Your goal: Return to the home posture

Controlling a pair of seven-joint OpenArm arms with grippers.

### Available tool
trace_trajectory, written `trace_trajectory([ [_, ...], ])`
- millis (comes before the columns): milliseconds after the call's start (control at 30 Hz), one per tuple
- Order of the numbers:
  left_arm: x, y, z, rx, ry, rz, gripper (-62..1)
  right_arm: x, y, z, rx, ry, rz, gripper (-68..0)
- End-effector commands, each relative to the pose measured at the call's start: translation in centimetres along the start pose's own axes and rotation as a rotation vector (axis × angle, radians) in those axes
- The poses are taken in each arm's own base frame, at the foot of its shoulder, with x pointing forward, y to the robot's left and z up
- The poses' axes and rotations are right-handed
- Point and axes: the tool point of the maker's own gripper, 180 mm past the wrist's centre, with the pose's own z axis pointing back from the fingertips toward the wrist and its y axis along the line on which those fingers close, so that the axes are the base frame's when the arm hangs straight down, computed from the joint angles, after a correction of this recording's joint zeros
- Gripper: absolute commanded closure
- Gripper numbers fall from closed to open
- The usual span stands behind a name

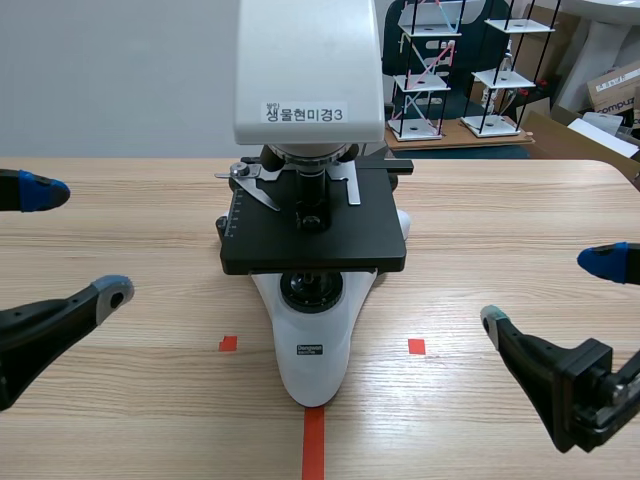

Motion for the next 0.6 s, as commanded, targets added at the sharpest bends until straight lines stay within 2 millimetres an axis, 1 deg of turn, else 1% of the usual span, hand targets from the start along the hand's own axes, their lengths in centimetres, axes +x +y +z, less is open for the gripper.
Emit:
trace_trajectory([
  [0,0.4,-0.4,0.2,0.003,-0.020,0.027,-62.3,0.8,0.1,0.0,0.007,-0.024,0.009,-67.9],
  [200,0.2,-1.7,1.6,0.038,-0.013,0.073,-62.3,0.7,0.1,0.0,0.007,-0.024,0.009,-67.9],
  [300,0.0,-2.8,1.8,0.039,-0.004,0.082,-62.3,0.6,0.1,0.0,0.006,-0.017,0.009,-67.9],
  [400,0.2,-3.4,1.8,0.058,-0.011,0.106,-62.3,0.6,0.1,0.0,0.007,-0.017,0.009,-67.9],
  [500,0.2,-4.4,1.9,0.055,0.000,0.087,-62.3,0.6,0.1,0.0,0.007,-0.017,0.009,-67.9],
  [567,0.3,-4.6,1.8,0.059,0.001,0.068,-62.3,0.6,0.1,0.0,0.007,-0.017,0.009,-67.9],
])
